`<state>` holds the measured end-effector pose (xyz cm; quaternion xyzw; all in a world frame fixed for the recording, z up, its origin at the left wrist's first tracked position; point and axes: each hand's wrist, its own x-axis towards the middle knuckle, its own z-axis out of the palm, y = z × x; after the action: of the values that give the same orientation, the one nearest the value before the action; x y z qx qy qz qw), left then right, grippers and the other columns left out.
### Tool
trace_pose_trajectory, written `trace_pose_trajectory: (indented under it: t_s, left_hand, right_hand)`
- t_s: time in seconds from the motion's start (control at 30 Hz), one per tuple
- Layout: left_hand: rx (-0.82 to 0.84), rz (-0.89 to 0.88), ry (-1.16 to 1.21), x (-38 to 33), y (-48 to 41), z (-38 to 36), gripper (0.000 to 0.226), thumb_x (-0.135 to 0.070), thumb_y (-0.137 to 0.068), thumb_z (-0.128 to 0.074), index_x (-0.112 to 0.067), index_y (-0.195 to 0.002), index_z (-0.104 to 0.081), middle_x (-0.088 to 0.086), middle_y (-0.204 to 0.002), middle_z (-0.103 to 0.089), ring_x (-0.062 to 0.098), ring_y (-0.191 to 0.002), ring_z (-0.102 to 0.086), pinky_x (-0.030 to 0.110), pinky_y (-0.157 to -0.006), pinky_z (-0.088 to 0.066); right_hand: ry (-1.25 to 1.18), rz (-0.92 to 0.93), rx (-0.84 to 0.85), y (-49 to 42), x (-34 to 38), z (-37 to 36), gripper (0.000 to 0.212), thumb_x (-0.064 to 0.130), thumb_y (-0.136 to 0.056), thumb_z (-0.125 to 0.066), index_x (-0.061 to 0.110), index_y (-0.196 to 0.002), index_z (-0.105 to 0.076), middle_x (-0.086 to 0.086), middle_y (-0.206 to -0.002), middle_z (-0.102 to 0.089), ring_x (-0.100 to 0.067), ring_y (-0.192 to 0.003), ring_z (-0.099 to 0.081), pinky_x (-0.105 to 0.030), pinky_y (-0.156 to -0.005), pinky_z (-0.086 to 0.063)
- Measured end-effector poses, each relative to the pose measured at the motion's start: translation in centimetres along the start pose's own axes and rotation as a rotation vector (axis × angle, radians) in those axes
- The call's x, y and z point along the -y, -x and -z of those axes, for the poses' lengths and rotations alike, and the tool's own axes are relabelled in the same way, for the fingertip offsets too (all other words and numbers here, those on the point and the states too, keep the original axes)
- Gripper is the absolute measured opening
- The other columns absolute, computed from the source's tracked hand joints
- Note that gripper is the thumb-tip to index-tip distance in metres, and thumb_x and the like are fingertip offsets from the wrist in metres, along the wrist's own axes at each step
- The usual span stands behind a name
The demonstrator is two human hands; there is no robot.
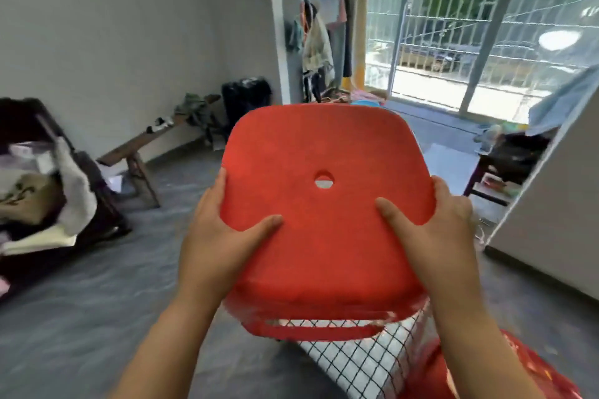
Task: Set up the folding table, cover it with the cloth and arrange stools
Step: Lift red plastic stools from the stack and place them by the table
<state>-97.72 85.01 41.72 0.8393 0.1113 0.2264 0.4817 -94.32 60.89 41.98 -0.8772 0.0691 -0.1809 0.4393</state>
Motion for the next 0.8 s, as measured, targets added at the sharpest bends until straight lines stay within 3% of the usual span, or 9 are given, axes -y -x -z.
trace_pose_trajectory:
  t_s: [0.13, 0.23, 0.37, 0.57, 0.8]
  left_hand:
    - [-0.141, 0.142, -0.054, 4.6, 1.5, 5.0, 0.116, -0.058, -0.048, -0.084, -0.033, -0.146, -0.028, -0.011, -0.144, -0.037, 0.008, -0.127, -0.042, 0.034, -0.108, -0.033]
    - [-0.245, 0.279, -0.104, 8.5, 3.9, 7.1, 0.111, -0.044, -0.054, -0.085, -0.027, -0.147, -0.027, -0.007, -0.147, -0.035, 0.007, -0.128, -0.04, 0.024, -0.105, -0.029]
    - [-0.365, 0.477, -0.181, 13.6, 7.9, 9.0, 0.103, -0.028, -0.062, -0.084, -0.023, -0.147, -0.027, -0.002, -0.148, -0.035, 0.011, -0.13, -0.038, 0.023, -0.106, -0.026]
    - [-0.437, 0.694, -0.206, 24.2, 14.0, 8.3, 0.106, -0.032, -0.063, -0.084, -0.024, -0.148, -0.022, -0.001, -0.148, -0.035, 0.012, -0.13, -0.039, 0.031, -0.11, -0.029]
    - [-0.376, 0.96, -0.064, 38.2, 19.7, 3.0, 0.128, -0.061, -0.047, -0.081, -0.035, -0.148, -0.007, -0.001, -0.149, -0.033, 0.013, -0.133, -0.037, 0.041, -0.112, -0.03]
  right_hand:
    - [-0.081, 0.066, 0.226, 1.0, 2.1, -6.7, 0.089, 0.061, -0.07, -0.067, 0.022, -0.143, -0.033, -0.007, -0.131, -0.041, -0.024, -0.13, -0.029, -0.039, -0.106, -0.03]
    - [-0.095, 0.083, 0.442, 2.2, 2.4, -11.8, 0.095, 0.058, -0.073, -0.067, 0.019, -0.148, -0.022, -0.005, -0.138, -0.035, -0.02, -0.135, -0.022, -0.038, -0.107, -0.026]
    - [0.007, 0.158, 0.696, 4.6, 1.5, -18.9, 0.085, 0.059, -0.073, -0.066, 0.017, -0.141, -0.035, -0.008, -0.123, -0.042, -0.026, -0.124, -0.033, -0.04, -0.104, -0.03]
    - [0.096, 0.162, 0.977, 10.0, -3.4, -29.0, 0.07, 0.052, -0.071, -0.072, 0.014, -0.125, -0.049, -0.005, -0.105, -0.046, -0.028, -0.111, -0.042, -0.036, -0.096, -0.033]
    - [0.208, 0.089, 1.078, 15.5, -13.7, -38.5, 0.083, 0.047, -0.065, -0.079, 0.009, -0.131, -0.047, -0.013, -0.114, -0.053, -0.031, -0.109, -0.048, -0.044, -0.097, -0.04]
